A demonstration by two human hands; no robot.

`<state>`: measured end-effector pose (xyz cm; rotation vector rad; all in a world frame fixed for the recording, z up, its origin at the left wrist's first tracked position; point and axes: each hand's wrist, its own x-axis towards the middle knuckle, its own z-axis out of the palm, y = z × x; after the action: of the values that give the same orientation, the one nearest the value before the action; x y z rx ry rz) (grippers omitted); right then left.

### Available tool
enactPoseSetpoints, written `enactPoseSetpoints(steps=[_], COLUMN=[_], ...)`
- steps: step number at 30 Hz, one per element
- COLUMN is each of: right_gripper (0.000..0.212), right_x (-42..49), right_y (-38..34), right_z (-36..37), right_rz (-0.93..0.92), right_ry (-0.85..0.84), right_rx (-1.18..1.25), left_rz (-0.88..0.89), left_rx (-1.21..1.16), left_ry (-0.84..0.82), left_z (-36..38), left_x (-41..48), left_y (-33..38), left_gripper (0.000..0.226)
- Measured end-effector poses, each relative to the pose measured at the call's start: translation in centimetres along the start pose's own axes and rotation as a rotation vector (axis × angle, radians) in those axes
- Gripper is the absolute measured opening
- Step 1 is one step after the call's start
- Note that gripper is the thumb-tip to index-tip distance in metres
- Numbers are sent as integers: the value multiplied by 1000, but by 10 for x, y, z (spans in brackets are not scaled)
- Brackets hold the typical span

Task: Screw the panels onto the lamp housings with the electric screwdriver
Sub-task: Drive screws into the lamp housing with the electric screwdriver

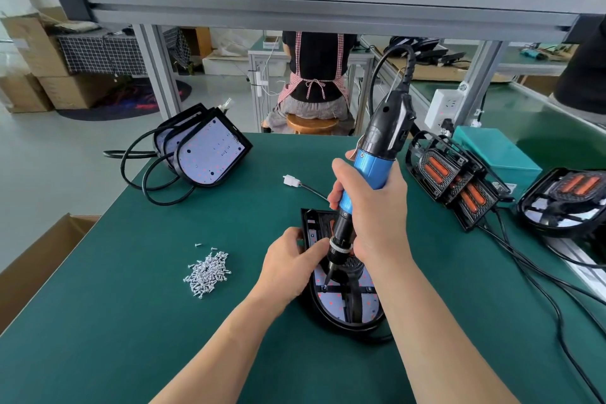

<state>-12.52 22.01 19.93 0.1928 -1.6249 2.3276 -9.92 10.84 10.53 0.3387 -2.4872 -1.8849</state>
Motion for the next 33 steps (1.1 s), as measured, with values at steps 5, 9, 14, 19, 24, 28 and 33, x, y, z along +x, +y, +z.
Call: enactPoseSetpoints(steps=[5,9,14,19,24,28,33], right_gripper=[20,20,19,21,19,20,25], right_x=[2,3,4,2,3,1,1], right_y=[2,5,8,9,9,12,11], right_z=[1,1,1,0,-3,-2,-1], right_rz=[-5,-3,-12,-29,-54,-61,-15], right_ry=[-23,-39,-56,-81,-84,-138,-232], right_rx=[-13,-24,-41,-45,-48,-25,30], left_rz=[20,48,52,43,33,33,38], left_rx=[-6,-13,-2,11,5,13,63], left_ry=[-10,-37,-28,-21,-13,12,39], left_z=[0,0,1,1,2,3,2], left_x=[0,-1,-3,-5,-3,-1,1], left_y=[0,1,4,6,6,3,0], left_gripper=[46,50,48,48,43,33,19])
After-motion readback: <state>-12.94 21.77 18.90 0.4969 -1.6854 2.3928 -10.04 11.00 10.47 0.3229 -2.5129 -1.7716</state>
